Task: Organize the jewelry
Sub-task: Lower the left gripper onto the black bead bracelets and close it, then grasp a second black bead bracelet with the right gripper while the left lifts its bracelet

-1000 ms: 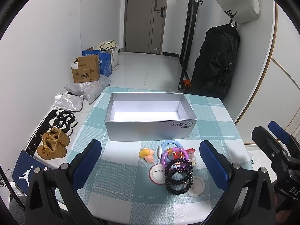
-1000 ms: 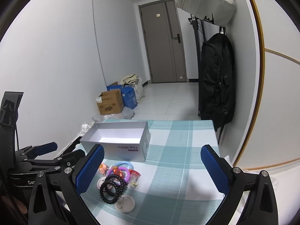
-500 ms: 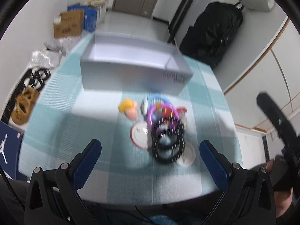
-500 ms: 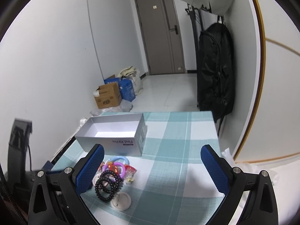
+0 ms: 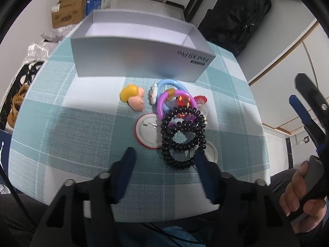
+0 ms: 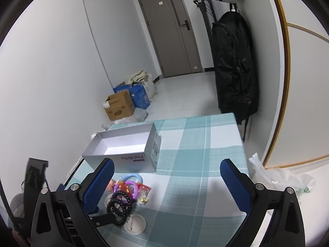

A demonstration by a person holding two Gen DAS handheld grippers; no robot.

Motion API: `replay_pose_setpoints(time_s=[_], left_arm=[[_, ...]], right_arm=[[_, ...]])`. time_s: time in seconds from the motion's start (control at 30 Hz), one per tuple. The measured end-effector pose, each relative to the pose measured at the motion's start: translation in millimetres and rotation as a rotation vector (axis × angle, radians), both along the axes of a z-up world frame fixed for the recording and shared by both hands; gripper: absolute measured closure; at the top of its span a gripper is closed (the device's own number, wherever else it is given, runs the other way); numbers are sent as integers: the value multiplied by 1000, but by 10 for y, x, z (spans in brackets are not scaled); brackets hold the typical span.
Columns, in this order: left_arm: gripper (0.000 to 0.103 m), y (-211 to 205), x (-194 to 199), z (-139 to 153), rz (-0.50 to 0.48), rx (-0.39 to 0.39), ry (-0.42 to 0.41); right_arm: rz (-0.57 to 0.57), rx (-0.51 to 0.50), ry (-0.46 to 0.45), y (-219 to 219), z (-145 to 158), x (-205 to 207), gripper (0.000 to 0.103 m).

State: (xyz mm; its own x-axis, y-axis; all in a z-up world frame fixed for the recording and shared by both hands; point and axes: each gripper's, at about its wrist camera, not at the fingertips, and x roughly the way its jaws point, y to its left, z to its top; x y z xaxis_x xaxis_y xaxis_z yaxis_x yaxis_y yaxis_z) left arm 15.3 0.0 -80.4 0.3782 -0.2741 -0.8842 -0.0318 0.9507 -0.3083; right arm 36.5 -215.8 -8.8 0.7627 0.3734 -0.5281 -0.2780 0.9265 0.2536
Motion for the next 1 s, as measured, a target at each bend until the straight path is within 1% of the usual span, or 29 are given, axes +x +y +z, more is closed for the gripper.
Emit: replay_pose_setpoints(time_s=[0.1,0.17,0.2,0.27,0.3,0.43,0.67,0.83,1.0], left_arm=[[63,20,16,2,15,-24,3],[81,40,26,-14,24,-24,10],[83,43,25,-14,27,-13,12],[93,32,50,-19,22,5,14],[95,16,43,-13,11,9,12],[97,-40,25,5,-8,35,-3],[98,-47,12,83,-25,17,-22],[98,-6,-12,145,-28,3,-39],[98,58,-10,253,-10,-18,-72]], right_arm=[[-2,9,0,-27,9,-4,0],[-5,17,5,-31,9,3,0],[-7,22,7,-37,11,3,0],[-8,28,7,-40,22,3,0],[-7,30,5,-41,29,-2,0],[-4,29,1,-42,35,-1,0],[-11,24,16,-49,4,14,0],[-2,14,46,-18,-51,42,0],[69,16,119,94,-173,76,0]])
